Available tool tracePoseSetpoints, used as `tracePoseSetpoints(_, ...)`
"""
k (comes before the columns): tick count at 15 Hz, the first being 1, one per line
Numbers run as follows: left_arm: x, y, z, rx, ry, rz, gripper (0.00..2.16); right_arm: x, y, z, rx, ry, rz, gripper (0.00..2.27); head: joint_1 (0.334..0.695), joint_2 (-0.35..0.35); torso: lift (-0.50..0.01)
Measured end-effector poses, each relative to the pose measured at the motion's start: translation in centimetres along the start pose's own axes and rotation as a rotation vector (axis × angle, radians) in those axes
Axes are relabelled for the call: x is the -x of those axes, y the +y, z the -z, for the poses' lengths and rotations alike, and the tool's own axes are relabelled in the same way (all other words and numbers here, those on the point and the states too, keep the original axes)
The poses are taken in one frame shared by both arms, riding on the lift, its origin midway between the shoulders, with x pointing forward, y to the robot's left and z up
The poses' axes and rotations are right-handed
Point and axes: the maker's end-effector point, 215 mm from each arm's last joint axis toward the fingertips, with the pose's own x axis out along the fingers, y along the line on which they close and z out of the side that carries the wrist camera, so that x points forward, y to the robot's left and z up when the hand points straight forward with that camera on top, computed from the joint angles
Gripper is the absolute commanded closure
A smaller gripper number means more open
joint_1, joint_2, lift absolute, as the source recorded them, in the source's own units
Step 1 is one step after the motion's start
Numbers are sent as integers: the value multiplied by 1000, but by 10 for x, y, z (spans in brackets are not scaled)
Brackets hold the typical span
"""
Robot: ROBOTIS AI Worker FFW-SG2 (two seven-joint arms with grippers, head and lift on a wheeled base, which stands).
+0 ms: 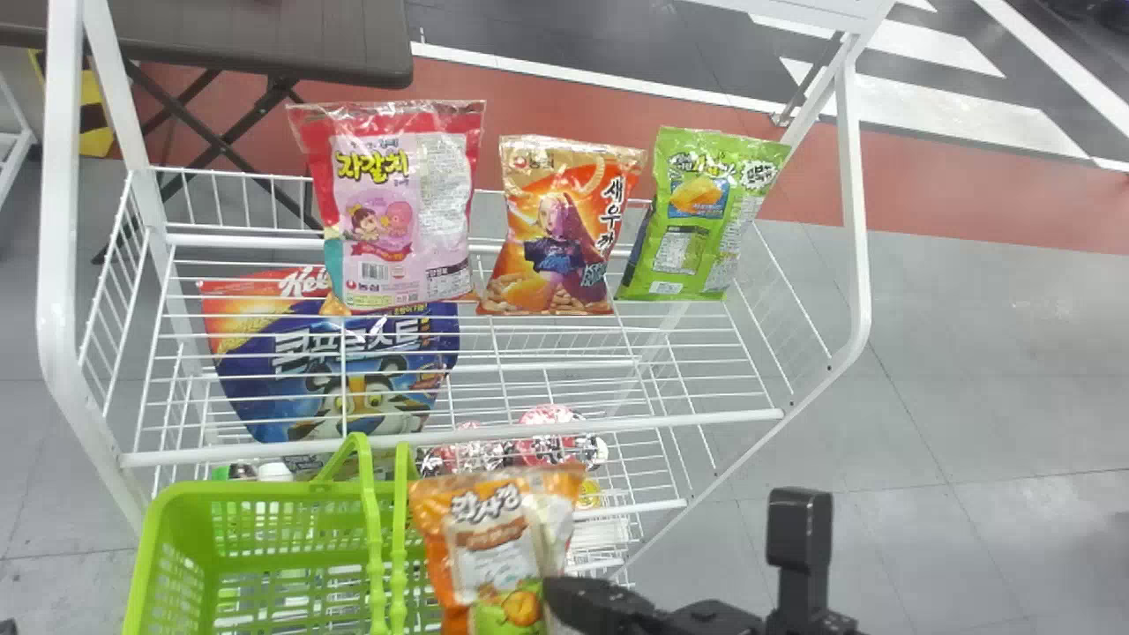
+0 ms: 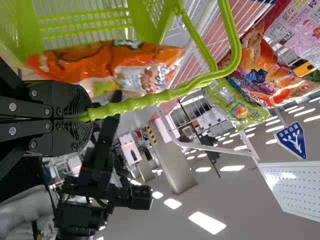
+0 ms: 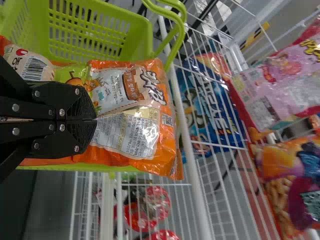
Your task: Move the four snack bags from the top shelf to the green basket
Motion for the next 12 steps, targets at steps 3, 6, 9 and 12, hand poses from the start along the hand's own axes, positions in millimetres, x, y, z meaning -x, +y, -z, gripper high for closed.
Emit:
tracePoseSetpoints(3, -1, 0, 0, 0, 0, 1, 1426, -16, 19, 13, -17, 45, -45, 2013, 695, -350, 0)
tracePoseSetpoints(6, -1, -1, 0, -2, 0, 2, 1426, -29, 30, 11, -5, 41, -67, 1993, 695, -350, 0)
tracePoseSetpoints(9, -1, -2, 0, -2, 2, 6, 1426, -48, 34, 15, -11, 51, -89, 869, 695, -350, 0)
tracePoseSetpoints(12, 0, -1, 0, -3, 3, 4, 1426, -56, 36, 19, -15, 66, -103, -1, 695, -328, 0)
